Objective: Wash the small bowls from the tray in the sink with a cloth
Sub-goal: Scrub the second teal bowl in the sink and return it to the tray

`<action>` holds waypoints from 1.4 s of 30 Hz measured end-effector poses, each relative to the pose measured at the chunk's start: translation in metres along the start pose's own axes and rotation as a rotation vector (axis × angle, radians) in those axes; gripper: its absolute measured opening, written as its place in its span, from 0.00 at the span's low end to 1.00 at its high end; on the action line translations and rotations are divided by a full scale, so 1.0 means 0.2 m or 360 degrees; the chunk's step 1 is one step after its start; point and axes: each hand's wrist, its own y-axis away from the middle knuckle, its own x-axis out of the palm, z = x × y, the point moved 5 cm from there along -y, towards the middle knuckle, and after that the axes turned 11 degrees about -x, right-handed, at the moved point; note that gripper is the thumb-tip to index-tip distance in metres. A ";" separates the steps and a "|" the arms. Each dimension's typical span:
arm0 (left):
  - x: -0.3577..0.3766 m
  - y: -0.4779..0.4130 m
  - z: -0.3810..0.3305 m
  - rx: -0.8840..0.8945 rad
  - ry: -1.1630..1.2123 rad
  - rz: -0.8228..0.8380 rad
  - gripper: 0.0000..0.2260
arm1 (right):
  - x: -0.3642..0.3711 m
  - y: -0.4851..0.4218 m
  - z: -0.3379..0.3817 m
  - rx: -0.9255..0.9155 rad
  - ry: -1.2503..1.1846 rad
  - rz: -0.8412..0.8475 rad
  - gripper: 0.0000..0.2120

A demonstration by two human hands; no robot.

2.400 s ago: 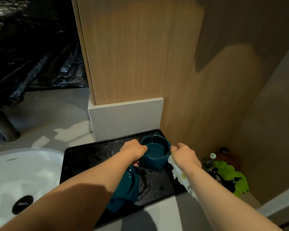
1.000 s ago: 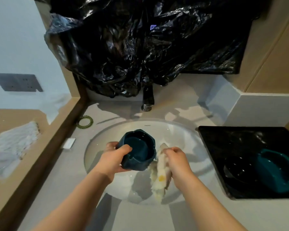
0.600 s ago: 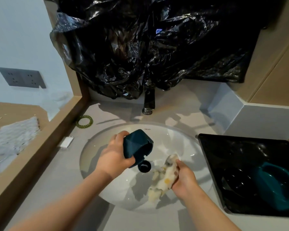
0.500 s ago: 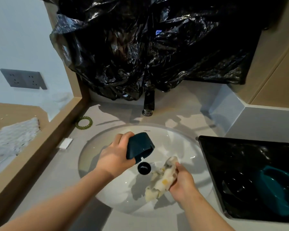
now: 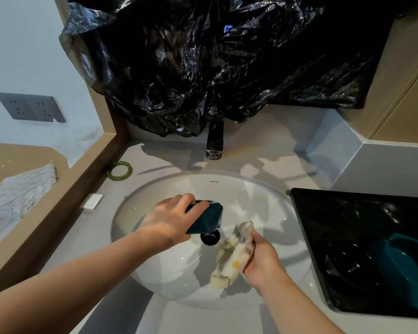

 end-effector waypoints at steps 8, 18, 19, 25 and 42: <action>0.06 0.03 0.09 -0.1447 0.1320 0.0523 0.24 | 0.01 0.04 0.05 -0.0167 0.0055 0.0038 0.15; 0.12 0.17 -0.09 -0.1910 0.2170 0.0590 0.18 | 0.20 0.13 0.09 -0.0655 0.0661 0.0441 0.13; 0.12 0.17 -0.10 -0.1896 0.2171 0.0579 0.19 | 0.20 0.14 0.10 -0.0760 0.0775 0.0380 0.13; 0.09 0.15 -0.12 -0.1939 0.2139 0.0429 0.19 | 0.14 0.11 0.08 -0.0657 0.1184 -0.0010 0.33; 0.13 0.24 -0.12 -0.1912 0.2102 0.0678 0.20 | 0.13 0.14 0.11 -0.0863 0.1493 0.0043 0.19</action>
